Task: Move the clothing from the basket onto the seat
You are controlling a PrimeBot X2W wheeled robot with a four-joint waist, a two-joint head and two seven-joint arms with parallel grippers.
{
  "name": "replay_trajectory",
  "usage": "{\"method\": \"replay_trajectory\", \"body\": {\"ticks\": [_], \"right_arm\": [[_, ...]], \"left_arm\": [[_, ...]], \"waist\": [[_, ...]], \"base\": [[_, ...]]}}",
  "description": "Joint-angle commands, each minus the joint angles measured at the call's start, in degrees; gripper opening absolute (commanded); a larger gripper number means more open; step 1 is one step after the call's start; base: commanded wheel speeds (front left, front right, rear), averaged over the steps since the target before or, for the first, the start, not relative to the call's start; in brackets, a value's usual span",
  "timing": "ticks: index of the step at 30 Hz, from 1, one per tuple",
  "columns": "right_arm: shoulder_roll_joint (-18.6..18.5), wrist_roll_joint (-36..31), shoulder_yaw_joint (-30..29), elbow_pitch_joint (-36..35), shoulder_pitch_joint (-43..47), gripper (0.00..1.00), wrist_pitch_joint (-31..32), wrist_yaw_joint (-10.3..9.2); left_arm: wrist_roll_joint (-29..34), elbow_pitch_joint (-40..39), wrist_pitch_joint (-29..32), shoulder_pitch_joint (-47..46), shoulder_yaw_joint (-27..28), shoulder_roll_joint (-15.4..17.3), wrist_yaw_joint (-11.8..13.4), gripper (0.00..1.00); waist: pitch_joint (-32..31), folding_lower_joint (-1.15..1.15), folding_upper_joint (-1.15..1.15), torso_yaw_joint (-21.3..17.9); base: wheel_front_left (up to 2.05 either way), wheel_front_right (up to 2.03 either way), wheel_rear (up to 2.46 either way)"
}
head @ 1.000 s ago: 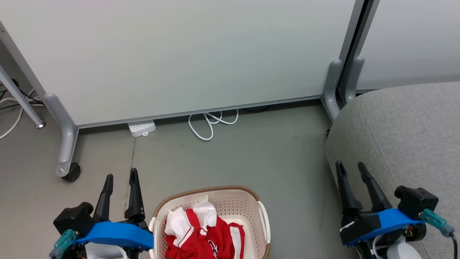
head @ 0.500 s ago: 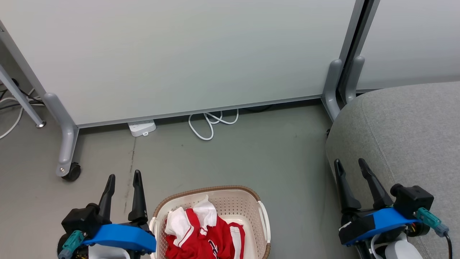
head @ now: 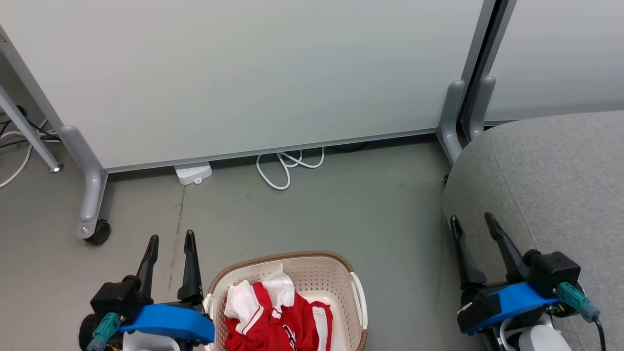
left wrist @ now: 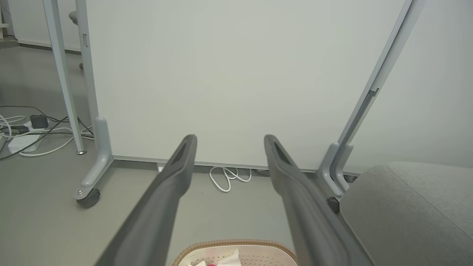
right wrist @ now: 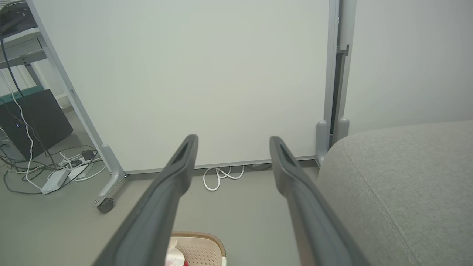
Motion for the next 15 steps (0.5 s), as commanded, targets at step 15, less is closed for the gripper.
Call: {"method": "replay_trajectory", "body": {"ticks": [15], "right_arm": [[-0.39,-2.91,0.10,0.58,-0.97,1.00,-1.18,0.08]], "left_arm": [[2.40,0.68,-1.02,-0.62,-0.38,0.19,0.48,1.00]], "waist": [[-0.06,0.00,0.00,-0.01]], "base": [[0.00,0.00,0.00]]}}
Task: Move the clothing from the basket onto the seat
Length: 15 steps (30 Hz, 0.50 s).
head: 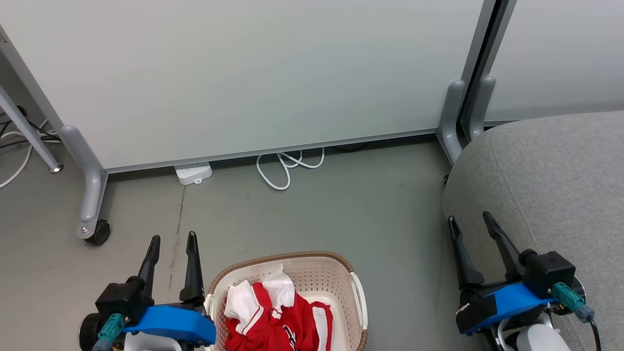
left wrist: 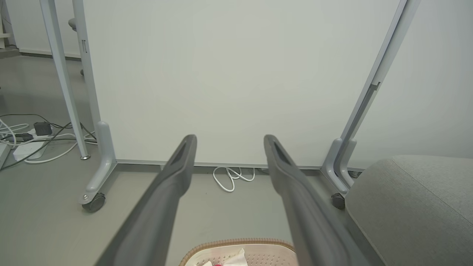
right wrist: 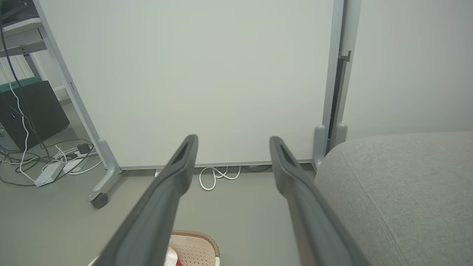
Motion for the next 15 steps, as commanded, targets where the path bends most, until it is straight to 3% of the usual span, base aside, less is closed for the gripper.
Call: {"method": "replay_trajectory", "body": {"ticks": [1,9,15], "right_arm": [[-0.36,0.16,0.00,0.11,-0.66,1.00,-0.43,0.03],[-0.36,0.74,1.05,-0.40,-1.43,1.00,-0.41,0.03],[-0.33,0.79,3.22,-2.27,-5.18,1.00,-0.39,0.03]], "left_arm": [[0.01,0.05,-0.29,-0.53,-0.06,0.16,0.19,1.00],[1.05,0.95,-0.28,0.01,0.49,0.16,0.10,1.00],[1.58,5.79,-0.25,-2.81,0.06,1.10,-0.91,1.00]], "waist": [[-0.06,0.00,0.00,0.00],[1.40,0.00,0.00,-1.44],[7.61,0.00,0.00,-5.11]], "base": [[0.00,0.00,0.00],[0.00,0.00,0.00],[0.00,0.00,0.00]]}}
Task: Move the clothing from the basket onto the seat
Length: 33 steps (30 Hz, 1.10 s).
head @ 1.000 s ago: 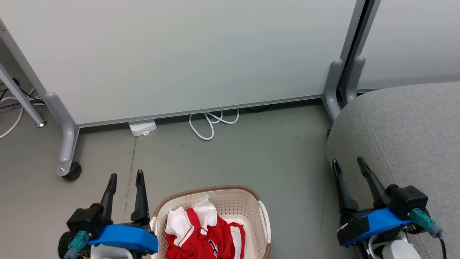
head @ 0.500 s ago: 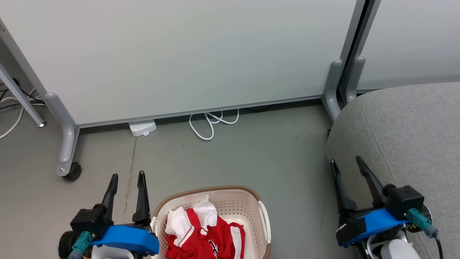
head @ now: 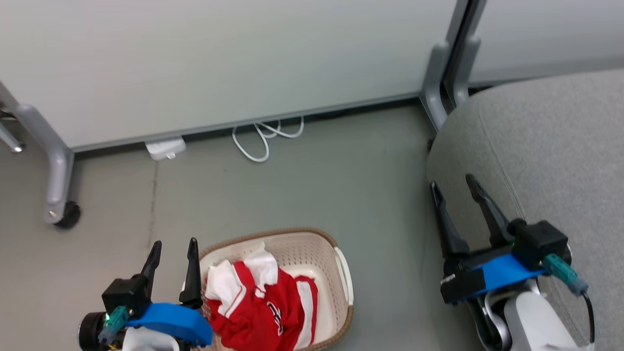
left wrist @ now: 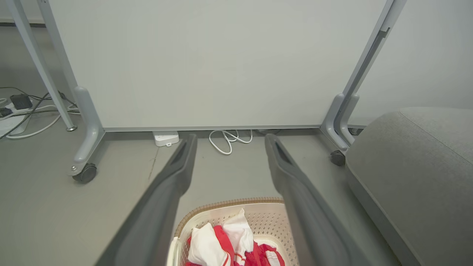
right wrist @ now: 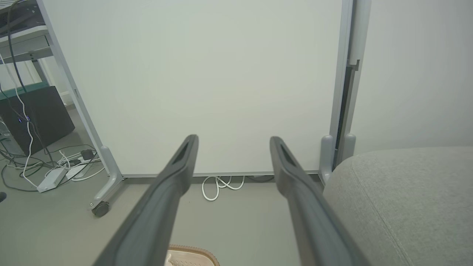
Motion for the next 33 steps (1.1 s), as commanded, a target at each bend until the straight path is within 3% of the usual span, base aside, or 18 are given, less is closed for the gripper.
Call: {"method": "replay_trajectory", "body": {"ticks": [1,15,22,33], "right_arm": [[-0.28,-0.08,0.48,-0.65,-1.62,1.00,-0.22,0.03],[-0.19,2.63,5.07,-5.42,-12.57,1.00,-1.09,0.03],[-0.17,5.95,6.68,-8.35,-16.64,1.00,-1.30,0.03],[-0.18,9.44,7.74,-12.41,-20.23,1.00,-1.30,0.03]], "left_arm": [[0.12,1.21,-0.17,-1.81,-0.31,0.81,-0.22,1.00],[0.24,19.62,3.91,-19.88,-5.58,7.67,-1.64,1.00],[0.80,27.02,7.50,-28.53,-6.88,10.45,-1.67,1.00],[0.54,33.67,10.23,-36.86,-6.15,12.56,1.92,1.00]], "waist": [[4.48,0.00,0.00,-2.83],[28.95,0.00,0.00,-11.89],[38.29,0.00,0.00,-14.69],[47.57,0.00,0.00,-17.53]], "base": [[0.00,0.00,0.00],[0.00,0.00,0.00],[0.00,0.00,0.00],[0.00,0.00,0.00]]}}
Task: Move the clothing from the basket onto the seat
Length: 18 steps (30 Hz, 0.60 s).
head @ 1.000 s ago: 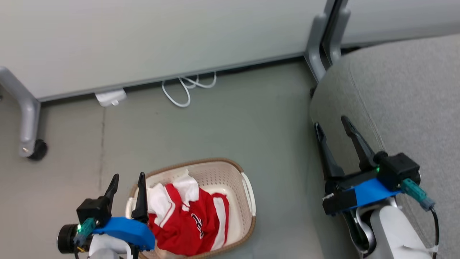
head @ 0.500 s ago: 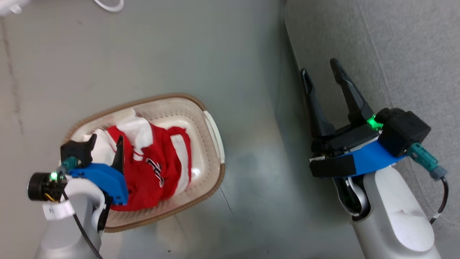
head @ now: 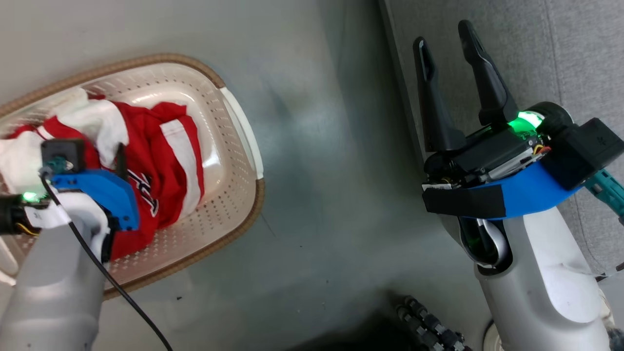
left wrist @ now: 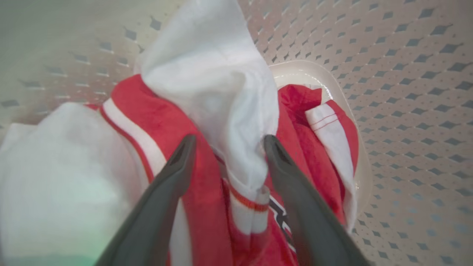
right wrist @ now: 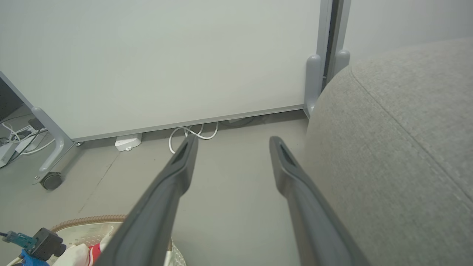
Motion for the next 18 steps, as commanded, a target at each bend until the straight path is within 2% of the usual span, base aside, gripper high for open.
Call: {"method": "replay_trajectory", "body": {"ticks": [1,4,7,8,9,10,18], "right_arm": [[-0.04,0.34,0.15,-0.35,-1.10,1.00,-0.25,0.03],[-0.04,0.90,0.42,-0.27,-0.82,1.00,-0.24,0.03],[-0.04,1.50,0.72,-0.15,-0.47,1.00,-0.26,0.03],[-0.04,1.73,0.82,-0.21,-0.40,1.00,-0.25,0.03],[-0.04,1.94,0.85,-0.26,-0.36,1.00,-0.25,0.03],[-0.04,2.01,0.87,-0.28,-0.39,1.00,-0.25,0.03],[-0.04,1.52,0.49,0.06,-1.17,1.00,-0.25,0.03]], "left_arm": [[0.29,0.56,0.22,-2.01,0.54,0.87,1.50,1.00],[0.80,1.88,0.71,-3.56,0.49,1.48,4.19,1.00],[0.89,3.24,1.61,-4.84,0.32,1.55,5.33,1.00],[0.73,3.68,2.04,-5.13,0.27,1.54,5.31,0.91],[0.63,4.02,2.19,-5.48,0.20,1.53,5.21,0.33],[0.60,4.30,2.30,-5.77,0.04,1.49,4.83,0.00],[-0.32,5.96,1.32,-7.08,-0.74,0.31,3.45,0.00]], "waist": [[3.33,-0.01,0.00,-1.67],[4.65,-0.01,0.00,-1.97],[5.28,-0.01,0.00,-2.14],[5.40,-0.01,0.00,-2.17],[5.51,-0.01,0.00,-2.18],[5.60,-0.01,0.00,-2.17],[5.01,-0.01,0.00,-1.44]], "base": [[0.00,0.00,0.00],[0.00,0.00,0.00],[0.00,0.00,0.00],[0.00,0.00,0.00],[0.00,0.00,0.00],[0.00,0.00,0.00],[0.00,0.00,0.00]]}}
